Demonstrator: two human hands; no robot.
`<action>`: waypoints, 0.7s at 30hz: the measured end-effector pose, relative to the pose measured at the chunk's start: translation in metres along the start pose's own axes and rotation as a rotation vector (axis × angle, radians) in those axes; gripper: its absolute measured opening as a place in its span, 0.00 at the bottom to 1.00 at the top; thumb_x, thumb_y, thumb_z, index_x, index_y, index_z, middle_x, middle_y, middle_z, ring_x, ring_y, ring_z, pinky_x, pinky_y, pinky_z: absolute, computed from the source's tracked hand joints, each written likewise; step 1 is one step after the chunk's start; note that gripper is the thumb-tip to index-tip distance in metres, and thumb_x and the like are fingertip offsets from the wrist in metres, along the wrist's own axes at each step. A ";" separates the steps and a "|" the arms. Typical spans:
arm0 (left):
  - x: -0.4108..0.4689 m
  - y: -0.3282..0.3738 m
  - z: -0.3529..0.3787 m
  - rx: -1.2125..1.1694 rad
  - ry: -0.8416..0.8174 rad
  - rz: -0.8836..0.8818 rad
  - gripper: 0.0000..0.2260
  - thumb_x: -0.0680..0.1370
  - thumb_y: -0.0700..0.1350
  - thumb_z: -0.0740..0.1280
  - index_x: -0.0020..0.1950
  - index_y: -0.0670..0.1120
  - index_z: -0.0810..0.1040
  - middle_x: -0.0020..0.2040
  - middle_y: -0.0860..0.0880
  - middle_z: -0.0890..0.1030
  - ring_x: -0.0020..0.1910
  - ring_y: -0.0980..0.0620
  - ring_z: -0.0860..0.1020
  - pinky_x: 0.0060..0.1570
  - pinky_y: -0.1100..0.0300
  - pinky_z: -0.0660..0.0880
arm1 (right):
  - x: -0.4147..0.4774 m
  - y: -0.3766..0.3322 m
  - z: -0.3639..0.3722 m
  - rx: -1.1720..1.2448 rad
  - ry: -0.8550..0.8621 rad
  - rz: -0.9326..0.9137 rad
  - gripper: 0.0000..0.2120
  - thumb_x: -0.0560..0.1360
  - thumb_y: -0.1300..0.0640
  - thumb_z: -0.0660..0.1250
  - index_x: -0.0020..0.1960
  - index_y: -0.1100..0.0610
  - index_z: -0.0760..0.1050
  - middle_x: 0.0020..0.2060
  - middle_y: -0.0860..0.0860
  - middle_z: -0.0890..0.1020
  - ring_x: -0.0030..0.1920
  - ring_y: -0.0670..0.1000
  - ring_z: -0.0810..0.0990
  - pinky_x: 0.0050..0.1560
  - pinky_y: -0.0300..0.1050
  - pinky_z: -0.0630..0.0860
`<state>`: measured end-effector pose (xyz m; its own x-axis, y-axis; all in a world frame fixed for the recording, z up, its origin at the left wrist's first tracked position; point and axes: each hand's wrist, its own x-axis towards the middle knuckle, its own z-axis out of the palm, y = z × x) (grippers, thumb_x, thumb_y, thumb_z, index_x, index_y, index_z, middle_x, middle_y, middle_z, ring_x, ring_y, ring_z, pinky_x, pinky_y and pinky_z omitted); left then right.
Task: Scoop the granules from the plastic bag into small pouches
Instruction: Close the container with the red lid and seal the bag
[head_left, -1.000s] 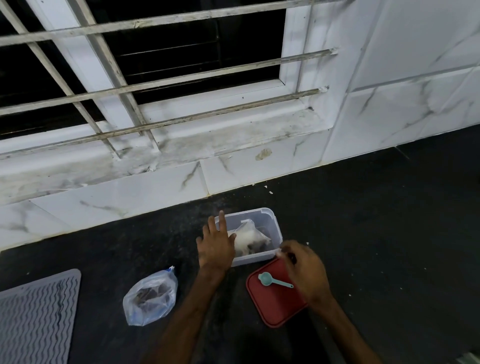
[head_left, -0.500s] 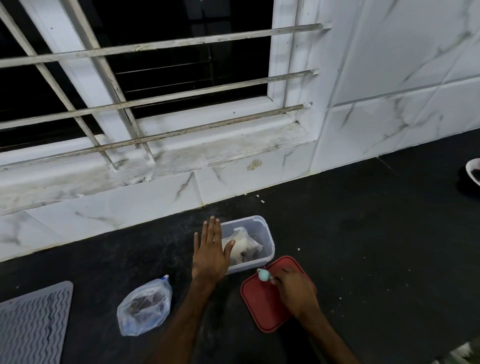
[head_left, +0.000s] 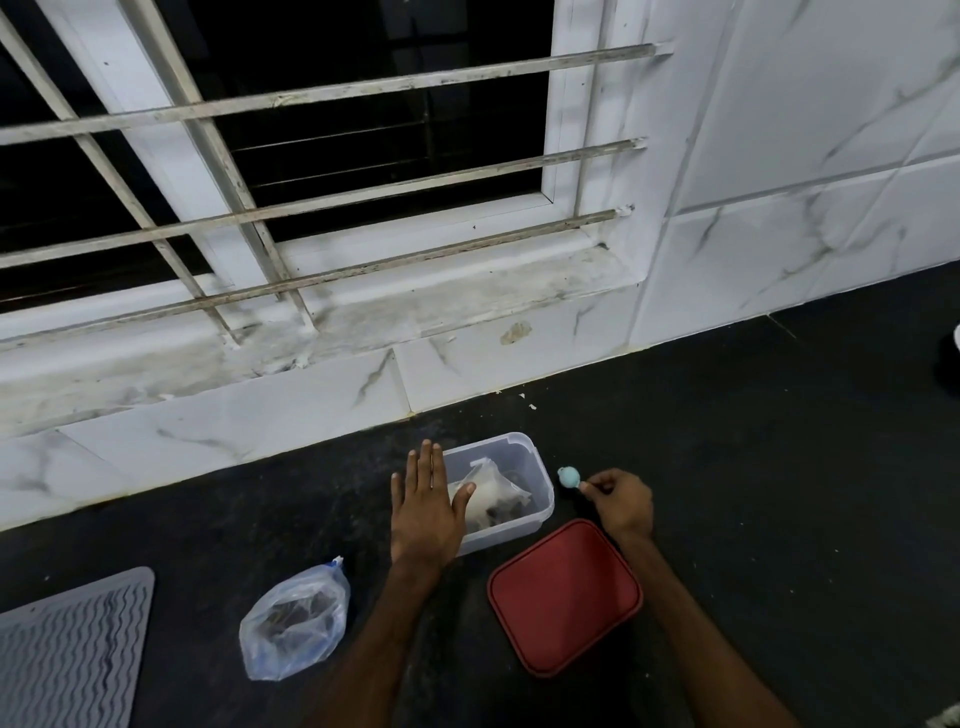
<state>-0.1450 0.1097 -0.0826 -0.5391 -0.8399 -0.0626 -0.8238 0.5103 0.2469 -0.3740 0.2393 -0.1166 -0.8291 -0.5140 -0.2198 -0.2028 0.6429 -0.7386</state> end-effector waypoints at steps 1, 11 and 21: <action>0.001 -0.001 0.000 0.002 0.002 -0.001 0.46 0.69 0.70 0.24 0.80 0.47 0.43 0.81 0.50 0.43 0.79 0.50 0.42 0.77 0.50 0.40 | 0.001 0.000 0.007 -0.004 -0.008 0.008 0.06 0.70 0.53 0.76 0.43 0.55 0.83 0.39 0.49 0.85 0.41 0.48 0.81 0.44 0.41 0.75; -0.002 -0.001 0.002 0.015 0.001 -0.019 0.42 0.72 0.68 0.29 0.80 0.47 0.43 0.81 0.50 0.44 0.80 0.50 0.42 0.76 0.49 0.40 | 0.004 -0.002 0.035 -0.048 0.062 0.013 0.06 0.72 0.53 0.74 0.43 0.55 0.80 0.44 0.53 0.82 0.42 0.50 0.78 0.43 0.42 0.72; -0.004 -0.001 0.002 -0.019 0.015 -0.051 0.40 0.74 0.69 0.30 0.80 0.48 0.43 0.81 0.51 0.44 0.80 0.51 0.42 0.77 0.48 0.42 | -0.046 0.011 0.010 -0.232 -0.009 -0.207 0.13 0.73 0.44 0.70 0.54 0.49 0.77 0.55 0.47 0.75 0.58 0.52 0.72 0.54 0.48 0.73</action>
<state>-0.1424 0.1125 -0.0845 -0.4936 -0.8676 -0.0607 -0.8466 0.4634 0.2619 -0.3331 0.2646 -0.1207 -0.7532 -0.6521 -0.0863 -0.4811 0.6356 -0.6037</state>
